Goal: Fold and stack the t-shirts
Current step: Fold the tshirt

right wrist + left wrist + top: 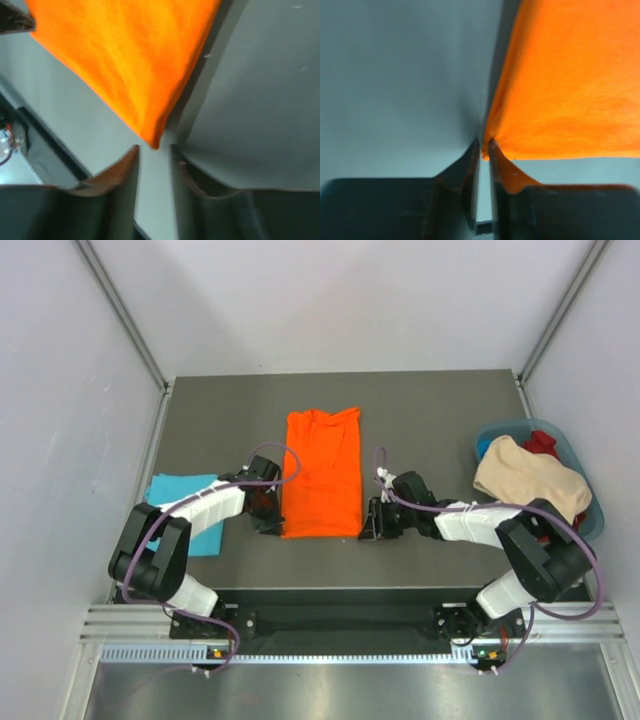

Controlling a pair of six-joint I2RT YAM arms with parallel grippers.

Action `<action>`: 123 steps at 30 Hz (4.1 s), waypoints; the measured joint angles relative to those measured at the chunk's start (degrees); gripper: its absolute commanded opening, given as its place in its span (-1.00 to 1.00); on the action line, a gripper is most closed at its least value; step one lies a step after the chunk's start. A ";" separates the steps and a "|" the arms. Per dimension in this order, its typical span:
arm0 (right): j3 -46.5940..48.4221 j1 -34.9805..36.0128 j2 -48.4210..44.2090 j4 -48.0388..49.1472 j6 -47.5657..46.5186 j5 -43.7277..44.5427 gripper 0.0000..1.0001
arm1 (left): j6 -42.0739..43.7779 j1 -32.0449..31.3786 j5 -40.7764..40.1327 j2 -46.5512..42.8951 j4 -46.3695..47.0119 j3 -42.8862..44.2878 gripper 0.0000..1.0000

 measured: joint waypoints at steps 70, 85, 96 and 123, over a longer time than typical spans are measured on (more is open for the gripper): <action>14.21 1.84 12.57 -5.77 -1.86 -4.20 -0.82 | -4.98 -0.37 1.33 -0.22 2.23 -0.22 -0.47; 30.82 -7.02 14.58 -13.57 -8.70 -2.16 -0.64 | -1.40 8.26 5.42 8.24 6.60 14.73 -0.46; 42.21 -11.54 28.70 -14.58 -11.02 -3.06 -0.65 | -0.11 9.97 7.96 18.99 10.93 22.97 -0.47; 43.36 -13.60 24.30 -19.52 -10.64 4.59 0.18 | 3.08 11.67 2.73 21.07 4.52 29.33 0.00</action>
